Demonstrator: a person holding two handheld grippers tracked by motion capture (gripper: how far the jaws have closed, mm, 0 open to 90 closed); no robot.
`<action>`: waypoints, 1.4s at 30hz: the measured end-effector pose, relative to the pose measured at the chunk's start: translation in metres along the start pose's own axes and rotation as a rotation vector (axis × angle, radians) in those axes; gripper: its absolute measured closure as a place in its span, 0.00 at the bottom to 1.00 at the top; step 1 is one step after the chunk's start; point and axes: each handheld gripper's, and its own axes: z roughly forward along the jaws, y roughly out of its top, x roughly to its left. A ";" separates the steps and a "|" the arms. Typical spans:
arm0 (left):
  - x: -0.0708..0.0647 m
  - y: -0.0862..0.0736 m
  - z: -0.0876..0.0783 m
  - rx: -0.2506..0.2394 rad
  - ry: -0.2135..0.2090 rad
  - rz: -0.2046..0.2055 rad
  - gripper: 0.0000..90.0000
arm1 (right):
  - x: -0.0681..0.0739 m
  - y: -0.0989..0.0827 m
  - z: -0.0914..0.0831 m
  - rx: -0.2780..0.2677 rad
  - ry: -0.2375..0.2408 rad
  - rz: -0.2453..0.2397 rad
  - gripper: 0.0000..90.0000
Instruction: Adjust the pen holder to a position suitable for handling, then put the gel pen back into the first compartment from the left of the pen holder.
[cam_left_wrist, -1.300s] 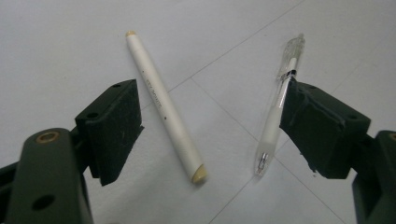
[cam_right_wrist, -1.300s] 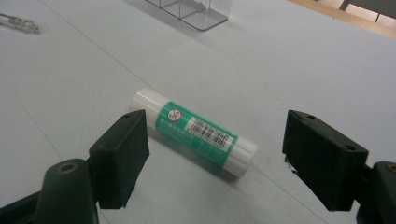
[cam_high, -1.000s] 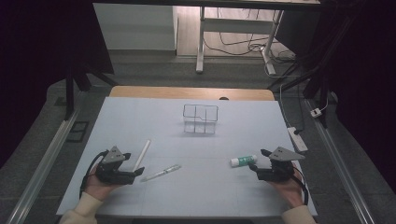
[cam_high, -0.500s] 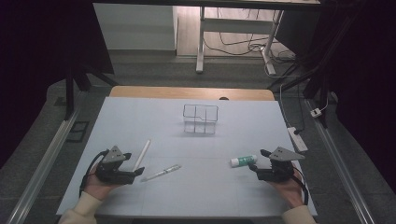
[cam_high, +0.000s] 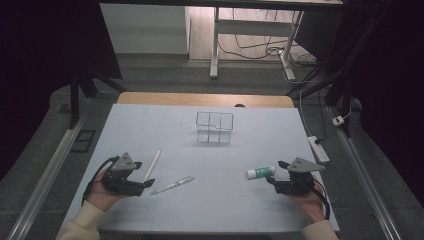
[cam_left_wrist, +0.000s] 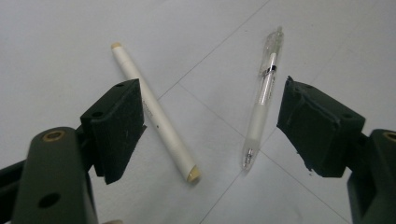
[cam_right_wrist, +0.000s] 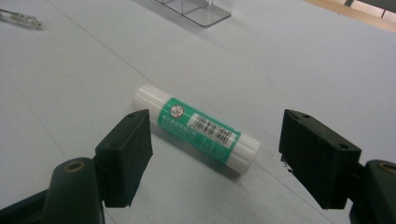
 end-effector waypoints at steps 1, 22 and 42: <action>0.000 0.001 0.000 0.004 -0.004 0.004 0.26 | 0.000 0.000 0.000 0.003 0.001 0.001 0.28; -0.011 0.022 0.009 0.065 -0.075 0.086 0.28 | 0.000 0.001 -0.001 -0.001 0.002 0.003 0.29; -0.020 0.039 0.031 0.137 -0.139 0.147 0.29 | 0.002 0.002 0.000 -0.002 0.023 -0.002 0.29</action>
